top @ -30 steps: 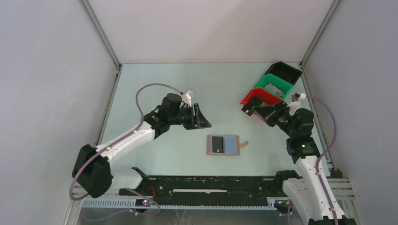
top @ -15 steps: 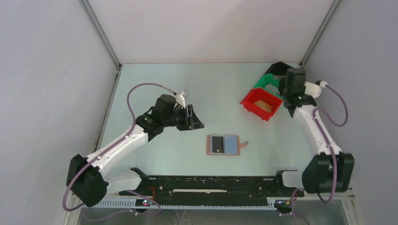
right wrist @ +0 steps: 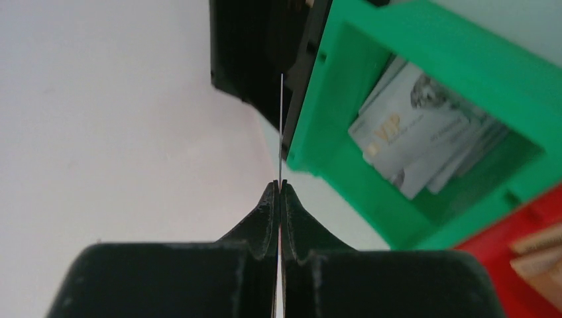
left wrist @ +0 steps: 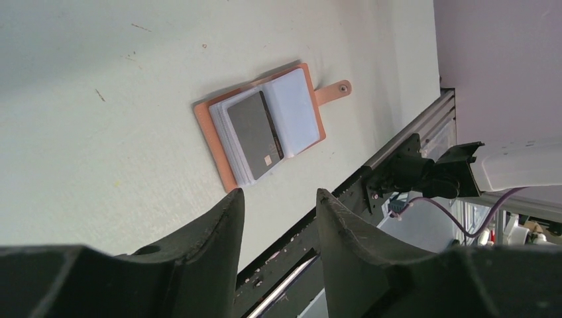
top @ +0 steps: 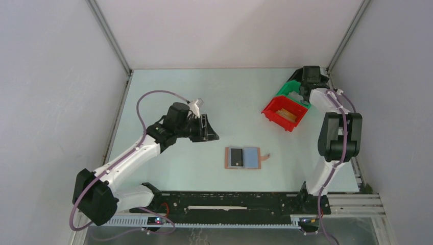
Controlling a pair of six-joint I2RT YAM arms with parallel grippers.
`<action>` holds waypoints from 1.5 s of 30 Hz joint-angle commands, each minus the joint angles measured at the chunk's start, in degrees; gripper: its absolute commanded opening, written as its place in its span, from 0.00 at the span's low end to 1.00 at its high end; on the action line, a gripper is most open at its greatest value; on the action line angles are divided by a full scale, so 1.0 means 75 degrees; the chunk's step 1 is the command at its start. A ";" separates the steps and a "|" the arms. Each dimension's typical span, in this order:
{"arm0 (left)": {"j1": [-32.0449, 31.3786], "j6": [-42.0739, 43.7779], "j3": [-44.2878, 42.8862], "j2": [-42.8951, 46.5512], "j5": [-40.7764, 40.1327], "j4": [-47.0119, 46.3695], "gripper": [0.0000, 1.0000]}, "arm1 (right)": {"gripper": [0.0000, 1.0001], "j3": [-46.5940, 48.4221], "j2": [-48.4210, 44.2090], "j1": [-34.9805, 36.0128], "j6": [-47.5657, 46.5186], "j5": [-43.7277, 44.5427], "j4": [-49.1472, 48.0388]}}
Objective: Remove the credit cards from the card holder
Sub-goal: Place the credit card in the storage box.
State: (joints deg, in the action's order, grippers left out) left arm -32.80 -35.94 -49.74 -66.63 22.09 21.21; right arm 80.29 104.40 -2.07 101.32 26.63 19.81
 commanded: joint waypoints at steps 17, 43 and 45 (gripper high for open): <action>0.0464 0.0225 -0.0834 -0.0752 0.0212 -0.0039 0.49 | 0.00 0.2497 0.2996 -0.0614 -0.0325 0.0149 -0.1451; 0.0623 0.0129 -0.0671 -0.0505 0.0166 0.0193 0.46 | 0.50 0.2262 0.2923 -0.0932 0.0069 -0.0996 -0.1748; 0.0623 0.0128 -0.0662 -0.0385 0.0101 0.0204 0.46 | 0.54 0.2088 0.2628 -0.0921 0.0202 -0.0987 -0.1573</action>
State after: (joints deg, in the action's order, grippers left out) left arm -28.67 -35.55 -53.06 -72.82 23.09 22.50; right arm 98.39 129.75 -8.91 100.97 19.66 5.37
